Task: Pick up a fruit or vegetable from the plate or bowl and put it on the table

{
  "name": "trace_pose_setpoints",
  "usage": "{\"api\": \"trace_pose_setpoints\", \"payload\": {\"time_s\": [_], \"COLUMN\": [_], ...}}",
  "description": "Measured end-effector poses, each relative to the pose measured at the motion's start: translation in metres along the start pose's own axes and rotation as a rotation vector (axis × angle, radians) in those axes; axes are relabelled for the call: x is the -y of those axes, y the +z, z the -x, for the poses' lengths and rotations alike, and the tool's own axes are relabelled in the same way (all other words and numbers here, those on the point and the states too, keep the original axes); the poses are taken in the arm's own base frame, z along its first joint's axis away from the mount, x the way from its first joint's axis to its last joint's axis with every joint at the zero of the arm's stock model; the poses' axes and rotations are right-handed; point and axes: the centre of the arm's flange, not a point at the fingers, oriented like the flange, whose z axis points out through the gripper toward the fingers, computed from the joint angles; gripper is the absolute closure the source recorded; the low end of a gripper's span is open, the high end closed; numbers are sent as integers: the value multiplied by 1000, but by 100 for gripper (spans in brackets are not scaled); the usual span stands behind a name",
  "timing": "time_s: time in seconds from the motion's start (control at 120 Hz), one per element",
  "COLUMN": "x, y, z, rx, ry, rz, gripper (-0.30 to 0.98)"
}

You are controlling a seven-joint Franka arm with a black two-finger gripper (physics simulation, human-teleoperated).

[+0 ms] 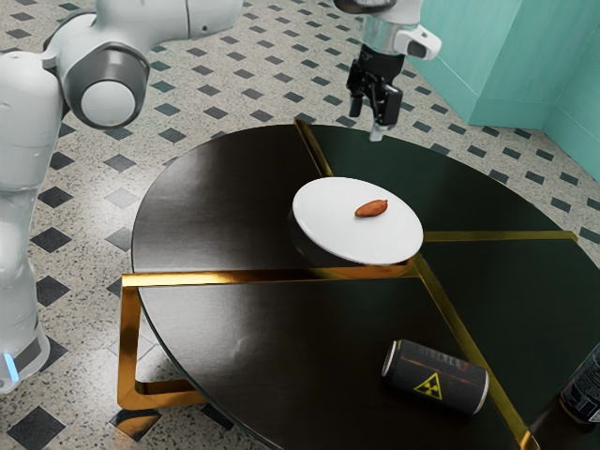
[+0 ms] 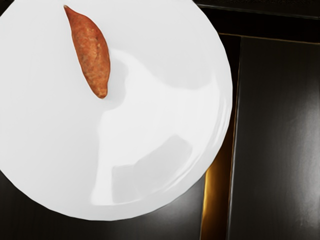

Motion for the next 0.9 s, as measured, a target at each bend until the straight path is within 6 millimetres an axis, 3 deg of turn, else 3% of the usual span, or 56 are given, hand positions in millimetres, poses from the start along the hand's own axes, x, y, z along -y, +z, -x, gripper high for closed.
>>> {"api": "trace_pose_setpoints", "payload": {"time_s": [0.208, 0.308, 0.567, 0.708, 0.9], "x": [0, 6, 50, 47, 35], "y": [-4, 3, 90, 131, 168], "z": [3, 3, -16, -36, -60], "rx": [-3, 26, 157, 169, 133], "ry": [-1, -14, -104, -109, -122], "rz": [-4, -10, 26, 42, 72], "gripper": [0, 0, 0, 0, 0]}}
